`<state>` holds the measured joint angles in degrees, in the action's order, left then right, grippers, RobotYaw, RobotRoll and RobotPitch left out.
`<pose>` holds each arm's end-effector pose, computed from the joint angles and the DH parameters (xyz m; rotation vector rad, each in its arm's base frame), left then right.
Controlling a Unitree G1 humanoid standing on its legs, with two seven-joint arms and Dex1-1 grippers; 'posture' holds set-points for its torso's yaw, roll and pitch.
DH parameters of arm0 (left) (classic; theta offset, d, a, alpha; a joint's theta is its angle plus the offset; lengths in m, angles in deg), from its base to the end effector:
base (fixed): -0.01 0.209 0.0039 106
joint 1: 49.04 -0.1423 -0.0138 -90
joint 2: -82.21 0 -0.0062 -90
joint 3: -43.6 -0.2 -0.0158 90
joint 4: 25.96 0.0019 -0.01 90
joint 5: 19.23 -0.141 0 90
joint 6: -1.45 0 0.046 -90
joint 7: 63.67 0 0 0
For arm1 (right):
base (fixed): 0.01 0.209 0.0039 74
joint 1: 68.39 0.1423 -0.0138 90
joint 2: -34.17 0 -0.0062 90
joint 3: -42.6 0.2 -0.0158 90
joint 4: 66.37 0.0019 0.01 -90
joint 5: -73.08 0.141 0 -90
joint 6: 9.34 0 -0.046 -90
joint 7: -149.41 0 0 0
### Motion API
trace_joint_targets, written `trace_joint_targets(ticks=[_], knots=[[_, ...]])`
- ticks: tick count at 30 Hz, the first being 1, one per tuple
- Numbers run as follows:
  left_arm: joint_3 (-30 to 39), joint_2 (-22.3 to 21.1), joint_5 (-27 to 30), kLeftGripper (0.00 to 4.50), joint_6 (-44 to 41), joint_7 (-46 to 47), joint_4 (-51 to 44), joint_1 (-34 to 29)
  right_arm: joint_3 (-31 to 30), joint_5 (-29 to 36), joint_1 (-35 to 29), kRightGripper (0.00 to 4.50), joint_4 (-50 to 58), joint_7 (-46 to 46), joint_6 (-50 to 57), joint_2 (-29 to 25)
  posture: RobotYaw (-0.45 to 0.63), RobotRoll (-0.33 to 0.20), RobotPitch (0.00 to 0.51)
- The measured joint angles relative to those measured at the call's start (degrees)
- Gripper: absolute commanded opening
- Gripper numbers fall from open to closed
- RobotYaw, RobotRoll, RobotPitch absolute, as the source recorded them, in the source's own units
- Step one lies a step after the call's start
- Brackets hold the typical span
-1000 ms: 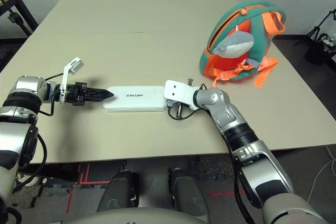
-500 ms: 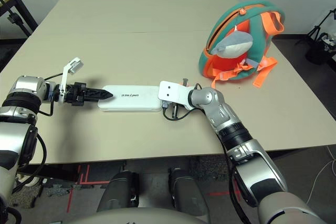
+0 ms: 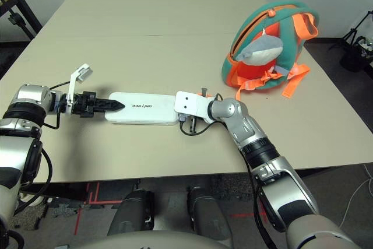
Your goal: Put the pencil case into the backpack and zip it.
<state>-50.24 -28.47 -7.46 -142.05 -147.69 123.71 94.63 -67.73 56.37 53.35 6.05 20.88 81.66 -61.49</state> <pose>0.3297 0.3041 0.1250 -0.5377 0.8597 -0.9271 0.3066 -0.1472 0.0974 -0.8642 0.1611 1.1236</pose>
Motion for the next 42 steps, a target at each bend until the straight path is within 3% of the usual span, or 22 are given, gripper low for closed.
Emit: trace_joint_targets(ticks=[9, 17, 20, 25, 30, 36, 42], knots=[[1.93, 0.89, 2.26, 1.35, -1.46, -0.59, -0.19, 0.00, 1.66, 2.78, -2.72, 0.00, 3.00, 0.03, 2.60, -1.82, 0.13, 0.000, 0.105], [3.31, 1.53, 3.59, 1.33, -2.24, 0.13, -1.08, -0.01, 8.42, 14.10, -10.72, 0.00, 10.69, 2.15, 13.01, -3.52, 0.14, 0.000, 0.108], [4.78, 1.83, 5.07, 1.27, -3.81, 1.38, -3.38, -0.03, 13.46, 20.33, -15.77, 0.58, 16.09, 3.20, 19.89, -6.37, 0.13, 0.000, 0.108], [8.42, 2.14, 8.34, 1.22, -7.71, 5.79, -10.13, -0.04, 27.11, 30.20, -22.06, 2.47, 25.05, 3.13, 30.72, -13.90, 0.11, 0.000, 0.105], [12.94, 3.13, 12.51, 1.22, -9.50, 10.06, -16.45, -0.15, 39.72, 34.80, -25.52, 4.38, 26.60, -1.02, 33.70, -17.75, 0.10, 0.000, 0.100], [16.76, 4.69, 15.44, 1.22, -9.28, 15.59, -19.48, -0.30, 50.08, 40.08, -24.86, 4.50, 22.89, -5.89, 35.20, -18.32, 0.10, 0.000, 0.099], [17.43, 4.72, 17.54, 1.22, -9.29, 18.08, -22.80, -1.04, 52.93, 41.30, -21.76, 4.50, 17.26, -10.27, 34.45, -18.64, 0.11, 0.000, 0.094]])
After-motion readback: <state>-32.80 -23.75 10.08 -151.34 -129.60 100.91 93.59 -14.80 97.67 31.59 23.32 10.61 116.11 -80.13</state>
